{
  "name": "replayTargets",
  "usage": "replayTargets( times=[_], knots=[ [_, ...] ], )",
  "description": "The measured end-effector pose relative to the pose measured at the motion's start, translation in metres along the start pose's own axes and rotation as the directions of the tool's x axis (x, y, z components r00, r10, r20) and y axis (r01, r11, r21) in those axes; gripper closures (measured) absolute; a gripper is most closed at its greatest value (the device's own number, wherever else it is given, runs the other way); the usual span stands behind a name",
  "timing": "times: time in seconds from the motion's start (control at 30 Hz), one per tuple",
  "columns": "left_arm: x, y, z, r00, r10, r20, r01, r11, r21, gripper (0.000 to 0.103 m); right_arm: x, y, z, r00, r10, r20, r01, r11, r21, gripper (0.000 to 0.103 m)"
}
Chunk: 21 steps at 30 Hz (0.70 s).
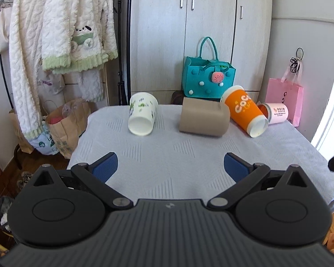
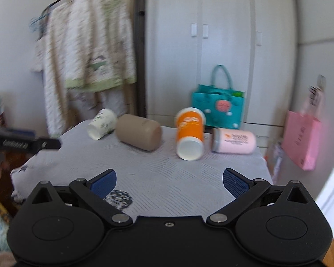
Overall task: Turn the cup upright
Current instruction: 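Move the right gripper to the lying beige tumbler and close around it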
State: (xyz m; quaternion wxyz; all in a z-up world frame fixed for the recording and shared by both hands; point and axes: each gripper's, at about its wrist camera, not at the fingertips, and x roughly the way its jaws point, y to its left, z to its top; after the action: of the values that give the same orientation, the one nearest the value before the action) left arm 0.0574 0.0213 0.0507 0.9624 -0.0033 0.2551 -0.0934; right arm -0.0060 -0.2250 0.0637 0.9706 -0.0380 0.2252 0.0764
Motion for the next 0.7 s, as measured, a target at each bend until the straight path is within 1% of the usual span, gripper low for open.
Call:
replayTargets(
  times=[0.1,0.23,0.27,0.37,0.47,0.53,0.63,0.7],
  knots=[
    [0.012,0.006,0.016,1.000,-0.015,-0.010,0.015,1.000,0.000,0.000,0.009,0.006,0.014,0.998,0.058,-0.010,-0.059,0.997,-0.056,0.000],
    [0.031,0.013,0.033,0.998,-0.047,-0.028,0.047,0.999,-0.015,0.000,0.026,0.012,0.033,0.988,0.149,-0.033,-0.152,0.984,-0.099,0.000],
    [0.036,0.014,0.037,0.997,-0.069,-0.031,0.068,0.997,-0.022,0.000,0.031,0.015,0.037,0.986,0.159,-0.045,-0.163,0.980,-0.117,0.000],
    [0.046,0.016,0.051,0.987,-0.154,-0.040,0.153,0.988,-0.036,0.000,0.046,0.026,0.053,0.986,0.146,-0.078,-0.159,0.967,-0.197,0.000],
    [0.051,0.012,0.062,0.979,-0.199,-0.040,0.198,0.980,-0.028,0.000,0.060,0.035,0.070,0.981,0.162,-0.110,-0.186,0.948,-0.259,0.000],
    [0.056,0.009,0.067,0.979,-0.198,-0.043,0.198,0.980,-0.013,0.000,0.068,0.039,0.080,0.973,0.188,-0.137,-0.221,0.929,-0.296,0.000],
    [0.068,0.003,0.070,0.985,-0.168,-0.042,0.169,0.986,0.009,0.000,0.086,0.044,0.092,0.959,0.214,-0.185,-0.268,0.896,-0.353,0.000],
    [0.082,0.000,0.068,0.989,-0.145,-0.042,0.146,0.989,0.029,0.000,0.100,0.049,0.096,0.949,0.227,-0.218,-0.300,0.862,-0.409,0.000]
  ],
)
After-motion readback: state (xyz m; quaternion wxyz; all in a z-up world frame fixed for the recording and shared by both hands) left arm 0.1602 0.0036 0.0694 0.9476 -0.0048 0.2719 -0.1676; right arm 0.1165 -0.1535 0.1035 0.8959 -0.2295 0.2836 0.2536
